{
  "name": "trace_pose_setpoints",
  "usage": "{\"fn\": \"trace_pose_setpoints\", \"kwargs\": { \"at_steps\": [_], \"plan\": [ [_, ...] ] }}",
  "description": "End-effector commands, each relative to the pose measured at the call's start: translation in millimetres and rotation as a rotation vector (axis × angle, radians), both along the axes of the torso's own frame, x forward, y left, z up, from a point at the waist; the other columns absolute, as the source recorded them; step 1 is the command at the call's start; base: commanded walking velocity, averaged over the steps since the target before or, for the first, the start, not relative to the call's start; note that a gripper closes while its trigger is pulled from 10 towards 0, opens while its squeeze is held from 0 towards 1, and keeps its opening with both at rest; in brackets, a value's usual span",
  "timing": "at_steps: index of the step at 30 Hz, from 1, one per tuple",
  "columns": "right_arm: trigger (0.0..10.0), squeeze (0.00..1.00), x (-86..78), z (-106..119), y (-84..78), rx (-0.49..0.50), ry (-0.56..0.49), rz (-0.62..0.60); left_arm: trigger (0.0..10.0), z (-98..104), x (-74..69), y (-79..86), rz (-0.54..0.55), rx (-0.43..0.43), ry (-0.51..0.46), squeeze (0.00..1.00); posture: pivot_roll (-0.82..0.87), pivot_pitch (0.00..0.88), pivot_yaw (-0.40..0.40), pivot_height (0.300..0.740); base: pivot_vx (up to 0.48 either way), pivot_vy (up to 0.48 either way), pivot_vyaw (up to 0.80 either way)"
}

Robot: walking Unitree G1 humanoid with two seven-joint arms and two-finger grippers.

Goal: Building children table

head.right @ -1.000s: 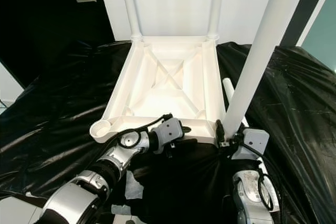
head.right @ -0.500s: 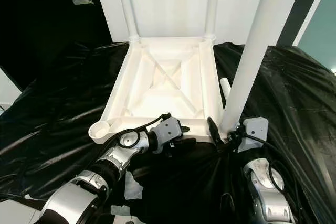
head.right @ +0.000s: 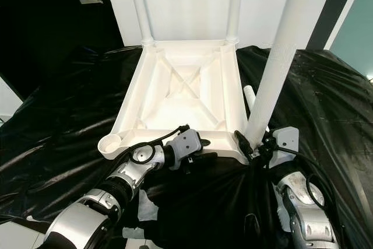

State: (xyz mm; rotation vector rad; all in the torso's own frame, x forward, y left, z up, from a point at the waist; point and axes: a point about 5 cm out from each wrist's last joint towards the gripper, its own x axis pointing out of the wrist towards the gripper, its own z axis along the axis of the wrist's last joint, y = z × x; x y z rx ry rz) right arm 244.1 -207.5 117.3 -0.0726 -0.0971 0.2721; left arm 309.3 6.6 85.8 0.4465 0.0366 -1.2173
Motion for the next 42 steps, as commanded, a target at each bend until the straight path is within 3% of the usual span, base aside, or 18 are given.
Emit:
{"fn": "trace_pose_setpoints", "kwargs": {
  "at_steps": [1, 4, 9, 12, 18, 19, 20, 21, 22, 23, 24, 29, 30, 36, 42],
  "plan": [
    [0.0, 0.0, -3.8, -7, -0.6, 0.006, 0.032, -0.029, 10.0, -24, -6.7, 7.0, 0.082, 0.049, 0.083, 0.0, -0.11, 0.0, 0.018, 0.74, 0.0, 0.0, 0.0],
    [0.0, 0.0, -14.6, -11, -3.5, 0.018, -0.021, -0.27, 10.0, -25, -8.0, 6.8, 0.081, 0.046, 0.088, 0.0, -0.11, 0.0, 0.02, 0.74, 0.0, 0.0, 0.0],
    [0.0, 0.0, -26.9, -17, 5.7, 0.018, -0.037, -0.436, 10.0, -25, -8.6, 7.3, 0.078, 0.048, 0.09, 0.0, -0.11, 0.0, 0.02, 0.74, 0.0, 0.0, 0.0],
    [0.0, 0.0, -27.4, -19, 5.6, 0.011, -0.035, -0.521, 10.0, -25, -8.0, 7.8, 0.078, 0.048, 0.089, 0.0, -0.1, 0.0, 0.023, 0.74, 0.0, 0.0, 0.0],
    [0.0, 0.0, -23.3, -17, 8.7, 0.037, -0.036, -0.535, 10.0, -25, -8.2, 8.5, 0.077, 0.053, 0.09, 0.0, -0.11, 0.0, 0.025, 0.74, 0.0, 0.0, 0.0],
    [2.3, 0.0, -22.2, -18, 10.8, 0.043, -0.03, -0.518, 10.0, -25, -8.2, 8.4, 0.077, 0.054, 0.09, 0.0, -0.11, 0.0, 0.025, 0.74, 0.0, 0.0, 0.0],
    [2.3, 0.0, -22.2, -18, 10.8, 0.043, -0.03, -0.518, 10.0, -25, -8.2, 8.4, 0.077, 0.054, 0.09, 0.0, -0.11, 0.0, 0.025, 0.74, 0.0, 0.0, 0.0],
    [10.0, 0.0, -18.4, -17, 16.1, 0.052, -0.019, -0.441, 10.0, -25, -8.2, 7.4, 0.077, 0.052, 0.09, 0.0, -0.11, 0.0, 0.023, 0.74, 0.0, 0.0, 0.0],
    [10.0, 0.0, -18.4, -17, 16.1, 0.052, -0.019, -0.441, 10.0, -25, -8.2, 7.4, 0.077, 0.052, 0.09, 0.0, -0.11, 0.0, 0.023, 0.74, 0.0, 0.0, 0.0],
    [10.0, 0.9, -17.3, -16, 18.0, 0.056, -0.027, -0.414, 10.0, -25, -8.2, 7.1, 0.077, 0.052, 0.09, 0.0, -0.11, 0.0, 0.022, 0.74, 0.0, 0.0, 0.0],
    [10.0, 1.0, -14.9, -13, 18.7, 0.042, -0.045, -0.377, 10.0, -25, -8.2, 6.8, 0.078, 0.051, 0.089, 0.0, -0.11, 0.0, 0.02, 0.74, 0.0, 0.0, 0.0],
    [10.0, 1.0, -7.9, -7, 17.9, -0.033, -0.069, -0.281, 10.0, -25, -8.3, 6.6, 0.081, 0.048, 0.09, 0.0, -0.11, 0.0, 0.015, 0.74, 0.0, 0.0, 0.0],
    [10.0, 0.0, -5.6, -6, 17.8, -0.058, -0.057, -0.225, 10.0, -25, -8.4, 7.6, 0.083, 0.049, 0.09, 0.0, -0.11, 0.0, 0.015, 0.74, 0.0, 0.0, 0.0],
    [10.0, 0.0, -4.2, -1, 8.7, -0.196, -0.068, -0.077, 10.0, -27, -9.2, 9.5, 0.081, 0.056, 0.092, 0.0, -0.11, 0.0, 0.027, 0.74, 0.0, 0.0, 0.0],
    [10.0, 0.0, -2.8, -3, 2.9, -0.186, -0.009, -0.005, 10.0, -25, -8.4, 6.9, 0.076, 0.053, 0.089, 0.0, -0.12, 0.0, 0.029, 0.74, 0.0, 0.0, 0.0]
  ]
}}
